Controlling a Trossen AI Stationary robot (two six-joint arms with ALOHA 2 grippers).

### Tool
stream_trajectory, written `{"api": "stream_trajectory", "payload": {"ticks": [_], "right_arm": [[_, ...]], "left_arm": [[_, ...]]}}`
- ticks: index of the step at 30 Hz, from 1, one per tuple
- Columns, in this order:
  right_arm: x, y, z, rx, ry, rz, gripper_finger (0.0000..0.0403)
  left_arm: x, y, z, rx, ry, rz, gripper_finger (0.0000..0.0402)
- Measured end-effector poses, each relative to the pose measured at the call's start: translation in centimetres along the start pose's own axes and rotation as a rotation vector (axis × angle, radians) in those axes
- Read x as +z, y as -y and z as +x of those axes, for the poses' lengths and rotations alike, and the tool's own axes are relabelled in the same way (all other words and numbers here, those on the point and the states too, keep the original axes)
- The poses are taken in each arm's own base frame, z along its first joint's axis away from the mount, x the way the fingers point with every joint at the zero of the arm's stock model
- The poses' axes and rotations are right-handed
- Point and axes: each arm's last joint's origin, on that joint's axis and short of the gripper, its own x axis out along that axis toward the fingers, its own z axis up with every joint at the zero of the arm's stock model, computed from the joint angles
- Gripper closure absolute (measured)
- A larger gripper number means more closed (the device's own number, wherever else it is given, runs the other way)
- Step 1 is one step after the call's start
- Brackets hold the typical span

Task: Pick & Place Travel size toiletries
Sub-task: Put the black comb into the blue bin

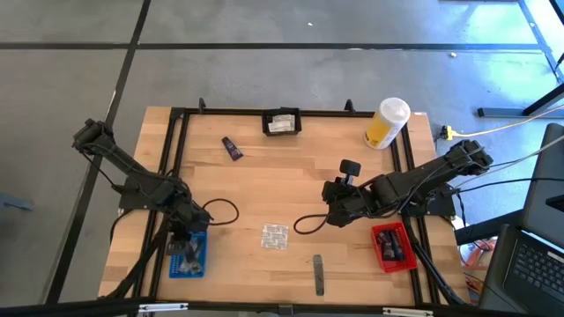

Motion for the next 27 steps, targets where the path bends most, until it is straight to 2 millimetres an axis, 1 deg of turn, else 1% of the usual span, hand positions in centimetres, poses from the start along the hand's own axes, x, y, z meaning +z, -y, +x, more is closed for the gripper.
{"api": "stream_trajectory", "payload": {"ticks": [3,10,14,18,21,24,27], "right_arm": [[0.00,0.01,0.01,0.000,0.000,0.000,0.0341],[0.01,0.01,0.01,0.000,0.000,0.000,0.0330],[0.01,0.01,0.01,0.000,0.000,0.000,0.0325],[0.00,0.01,0.01,0.000,0.000,0.000,0.0328],[0.01,0.02,0.01,-0.003,0.002,-0.002,0.0335],[0.02,0.05,0.01,-0.014,0.007,-0.002,0.0342],[0.04,0.08,0.02,-0.024,0.011,-0.002,0.0348]], "left_arm": [[0.00,0.00,0.00,0.000,0.000,-0.028,0.0331],[0.06,0.05,0.00,-0.005,0.005,-0.030,0.0278],[0.05,0.08,0.00,-0.011,0.001,-0.036,0.0257],[0.19,0.44,-0.02,-0.070,-0.013,-0.037,0.0249],[-0.05,0.59,-0.04,-0.129,-0.089,-0.038,0.0249],[-0.56,0.03,-0.07,-0.081,-0.146,-0.105,0.0249],[-0.57,-0.11,-0.06,-0.057,-0.131,-0.092,0.0249]]}}
